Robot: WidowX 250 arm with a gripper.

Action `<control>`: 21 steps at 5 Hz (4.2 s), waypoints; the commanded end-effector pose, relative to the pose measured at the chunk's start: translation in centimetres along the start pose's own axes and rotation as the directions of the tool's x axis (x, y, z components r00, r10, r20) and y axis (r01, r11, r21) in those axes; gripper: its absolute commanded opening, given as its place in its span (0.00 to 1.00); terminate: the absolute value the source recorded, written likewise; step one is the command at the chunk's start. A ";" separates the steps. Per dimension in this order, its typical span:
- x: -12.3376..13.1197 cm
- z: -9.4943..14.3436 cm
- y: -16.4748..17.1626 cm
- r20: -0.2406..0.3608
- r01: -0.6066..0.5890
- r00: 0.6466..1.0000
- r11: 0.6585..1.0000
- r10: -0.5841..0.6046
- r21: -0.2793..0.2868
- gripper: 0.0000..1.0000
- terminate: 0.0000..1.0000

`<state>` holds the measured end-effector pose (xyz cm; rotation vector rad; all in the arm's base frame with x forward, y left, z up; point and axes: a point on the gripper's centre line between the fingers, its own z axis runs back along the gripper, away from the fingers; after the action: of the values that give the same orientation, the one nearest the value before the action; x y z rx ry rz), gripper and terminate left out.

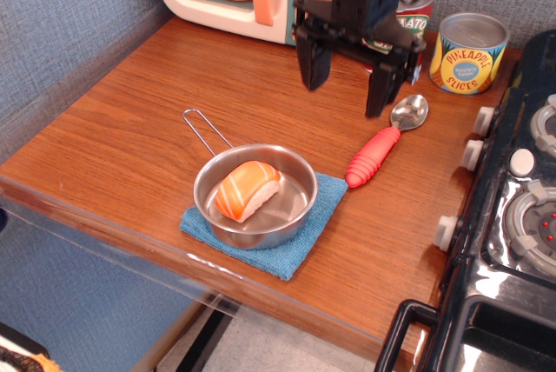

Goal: Move the sushi to the left of the red spoon

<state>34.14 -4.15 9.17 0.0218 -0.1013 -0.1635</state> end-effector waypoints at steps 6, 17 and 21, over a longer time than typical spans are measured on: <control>-7.6 -3.6 4.0 -0.077 -0.031 0.996 0.999 0.034 0.036 1.00 0.00; 4.0 -6.0 6.7 -0.097 -0.148 0.984 0.989 0.148 0.008 0.00 0.00; 4.5 0.4 6.4 0.063 -0.081 0.995 0.997 0.080 0.012 1.00 0.00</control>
<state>39.69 0.81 7.77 0.0181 -0.0989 -0.0819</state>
